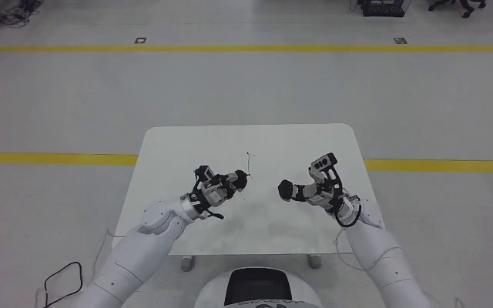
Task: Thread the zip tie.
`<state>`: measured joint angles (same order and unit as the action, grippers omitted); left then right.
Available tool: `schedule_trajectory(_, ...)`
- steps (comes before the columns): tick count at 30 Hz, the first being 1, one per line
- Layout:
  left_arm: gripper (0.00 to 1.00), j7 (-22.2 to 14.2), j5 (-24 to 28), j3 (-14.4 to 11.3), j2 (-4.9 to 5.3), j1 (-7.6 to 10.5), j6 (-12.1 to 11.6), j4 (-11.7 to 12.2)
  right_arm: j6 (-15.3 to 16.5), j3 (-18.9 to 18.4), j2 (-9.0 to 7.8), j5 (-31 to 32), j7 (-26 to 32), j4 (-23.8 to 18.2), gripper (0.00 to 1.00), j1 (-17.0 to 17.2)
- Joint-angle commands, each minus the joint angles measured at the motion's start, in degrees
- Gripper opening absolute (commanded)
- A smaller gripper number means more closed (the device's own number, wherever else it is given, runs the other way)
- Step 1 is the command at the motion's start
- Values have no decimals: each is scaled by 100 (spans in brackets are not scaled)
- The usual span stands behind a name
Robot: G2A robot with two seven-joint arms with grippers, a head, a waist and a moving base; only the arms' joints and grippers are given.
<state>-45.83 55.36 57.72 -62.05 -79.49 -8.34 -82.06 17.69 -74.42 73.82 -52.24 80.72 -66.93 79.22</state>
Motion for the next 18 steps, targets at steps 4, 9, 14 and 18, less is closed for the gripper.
schedule_trajectory(4,0,-15,-4,-2,-1,6,-3,13,-1,-1,-1,11,-107,-3,100,1)
schedule_trajectory(9,0,59,-123,-42,-12,1,-66,-103,-1,-1,-1,11,-107,-3,100,1)
schedule_trajectory(14,0,-534,364,-89,-47,-46,-98,-193,-490,174,34,-303,-162,50,100,12)
schedule_trajectory(18,0,-812,659,-160,-89,0,-32,-120,-824,397,66,-507,-107,199,100,-93)
